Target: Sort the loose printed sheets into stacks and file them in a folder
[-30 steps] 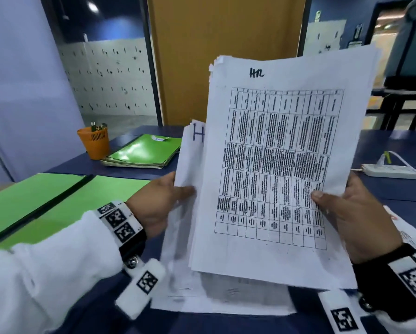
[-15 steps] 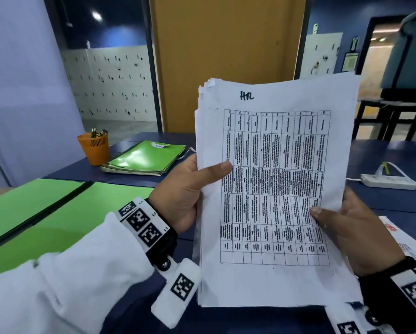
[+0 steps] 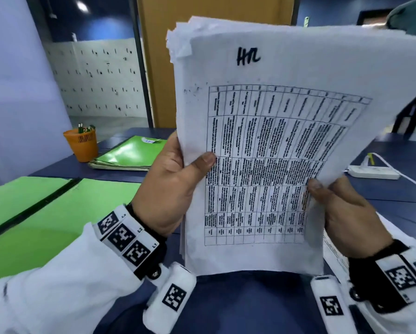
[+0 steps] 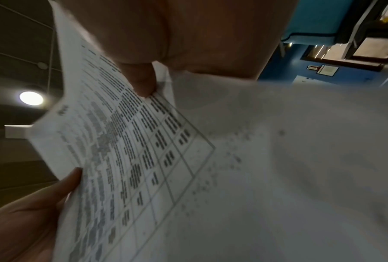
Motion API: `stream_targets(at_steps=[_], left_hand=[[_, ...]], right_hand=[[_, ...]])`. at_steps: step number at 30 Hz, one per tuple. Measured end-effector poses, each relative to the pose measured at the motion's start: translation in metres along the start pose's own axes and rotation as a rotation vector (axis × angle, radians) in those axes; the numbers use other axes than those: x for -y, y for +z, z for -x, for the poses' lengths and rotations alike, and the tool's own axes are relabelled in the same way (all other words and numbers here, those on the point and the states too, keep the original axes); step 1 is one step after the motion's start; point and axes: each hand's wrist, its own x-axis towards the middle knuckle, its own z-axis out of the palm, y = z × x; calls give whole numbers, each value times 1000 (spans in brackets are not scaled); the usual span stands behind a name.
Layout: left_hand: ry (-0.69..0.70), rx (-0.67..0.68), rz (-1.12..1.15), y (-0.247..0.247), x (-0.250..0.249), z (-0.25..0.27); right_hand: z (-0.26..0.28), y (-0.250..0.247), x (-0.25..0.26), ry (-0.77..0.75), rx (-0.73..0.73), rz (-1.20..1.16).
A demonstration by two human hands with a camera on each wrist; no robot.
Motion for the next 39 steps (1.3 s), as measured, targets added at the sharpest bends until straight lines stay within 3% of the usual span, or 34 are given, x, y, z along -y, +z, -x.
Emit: stream_targets(at_steps=[4,7,13,20,25,31,39], left_hand=[[20,-33,-80,-3,9,7],[1,-41,-98,-7,14,13],[-22,-86,-45,-7,18,15],[125,-235,-312,14,2,14],[-29,-271,-352,-6,20,22],[-255,-290,-246,-12,42,35],[-401,-288,-254,-16,51,45]], right_hand=[[-2,6,-2,-71,168,-195],[-5,3,-6,-29,213,-263],[-2,9,3,-110,83,-86],[13,36,36,-328,-118,234],[22,40,23,-82,-25,139],[12,35,7,97,-104,76],[21,44,9,120,-115,103]])
